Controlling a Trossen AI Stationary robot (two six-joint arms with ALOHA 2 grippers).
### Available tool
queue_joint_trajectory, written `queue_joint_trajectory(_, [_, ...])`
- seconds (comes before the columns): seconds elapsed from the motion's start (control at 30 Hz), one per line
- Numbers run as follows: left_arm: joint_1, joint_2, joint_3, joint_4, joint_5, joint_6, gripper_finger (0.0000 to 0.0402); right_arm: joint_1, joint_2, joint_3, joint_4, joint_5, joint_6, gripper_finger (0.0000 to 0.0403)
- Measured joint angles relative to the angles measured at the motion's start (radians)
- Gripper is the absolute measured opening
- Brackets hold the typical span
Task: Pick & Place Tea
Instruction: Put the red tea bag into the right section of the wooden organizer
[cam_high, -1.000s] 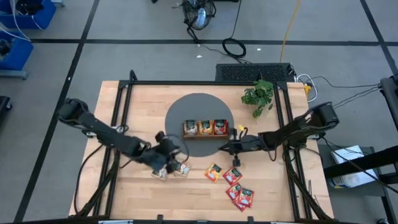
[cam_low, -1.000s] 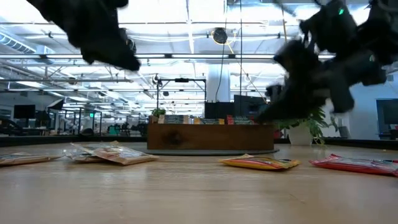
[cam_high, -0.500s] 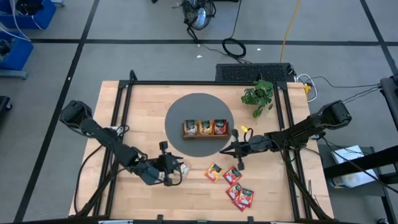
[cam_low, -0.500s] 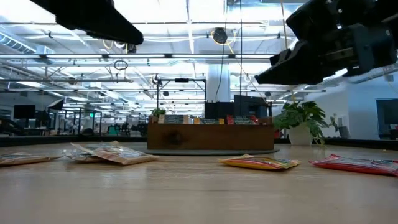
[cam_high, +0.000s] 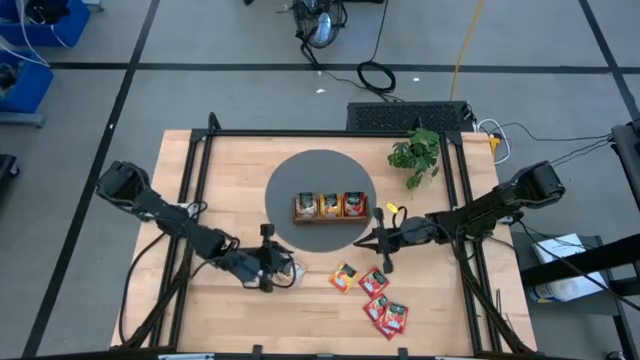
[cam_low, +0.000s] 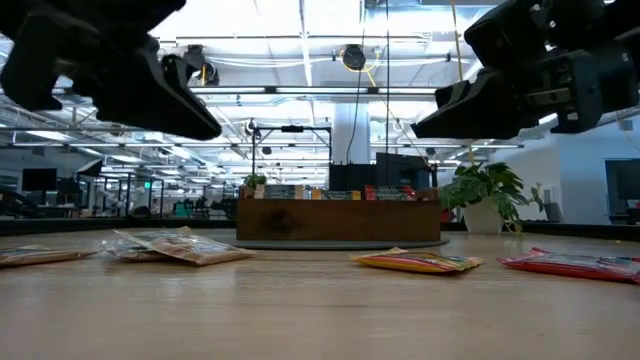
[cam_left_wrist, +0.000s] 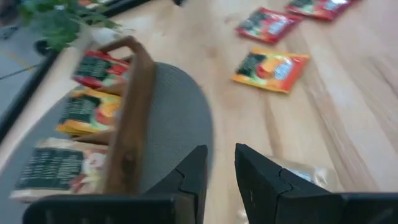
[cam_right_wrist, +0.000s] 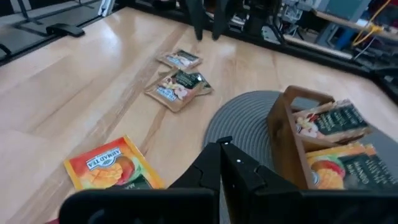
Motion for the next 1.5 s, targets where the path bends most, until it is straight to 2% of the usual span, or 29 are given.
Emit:
queue_joint_trajectory(0.1, [0.026,0.0,-0.023,0.036,0.033,0.01,0.0088,-0.001,0.0,0.0,0.0,-0.005,-0.001,0.0])
queue_joint_trajectory(0.23, [0.055,0.0,-0.019,0.051,0.034,-0.007,0.0088,-0.001,0.0,0.0,0.014,-0.079,-0.001,0.0])
queue_joint_trajectory(0.37, [0.08,0.0,-0.017,0.049,0.032,-0.043,0.0088,0.007,0.0,0.0,0.021,-0.095,-0.001,0.0])
queue_joint_trajectory(0.53, [0.099,0.0,-0.017,0.041,0.034,-0.049,0.0088,0.006,0.0,0.0,-0.063,0.028,0.034,0.0])
queue_joint_trajectory(0.77, [0.104,0.0,-0.017,0.086,0.034,-0.041,0.0088,0.023,-0.003,0.0,-0.046,0.016,0.068,0.0])
queue_joint_trajectory(0.83, [0.104,0.0,-0.017,0.092,0.034,-0.041,0.0088,0.044,-0.02,0.019,-0.071,0.066,0.07,0.0])
queue_joint_trajectory(0.9, [0.104,0.0,-0.017,0.092,0.034,-0.048,0.0088,0.078,-0.059,0.094,-0.27,0.134,0.066,0.0])
queue_joint_trajectory(0.97, [0.104,0.0,-0.016,0.088,0.035,-0.051,0.0088,0.132,-0.079,0.217,-0.58,0.209,0.068,0.0])
queue_joint_trajectory(1.07, [0.104,0.0,-0.016,0.09,0.045,-0.038,0.0088,0.233,-0.064,0.416,-0.967,0.337,0.158,0.0])
queue_joint_trajectory(1.2, [0.104,0.0,-0.016,0.147,0.13,-0.017,0.0088,0.328,-0.028,0.604,-1.319,0.349,0.371,0.0])
queue_joint_trajectory(1.27, [0.104,0.016,0.016,0.134,0.15,-0.023,0.0088,0.373,-0.022,0.64,-1.424,0.314,0.467,0.0])
queue_joint_trajectory(1.37, [0.107,0.089,0.104,0.043,0.214,-0.011,0.0088,0.441,-0.024,0.647,-1.488,0.239,0.614,0.0])
queue_joint_trajectory(1.43, [0.107,0.173,0.183,0.026,0.263,0.021,0.0088,0.489,-0.023,0.636,-1.471,0.17,0.716,0.0])
queue_joint_trajectory(1.5, [0.107,0.249,0.261,0.015,0.268,0.072,0.0088,0.531,-0.022,0.618,-1.444,0.123,0.827,0.0])
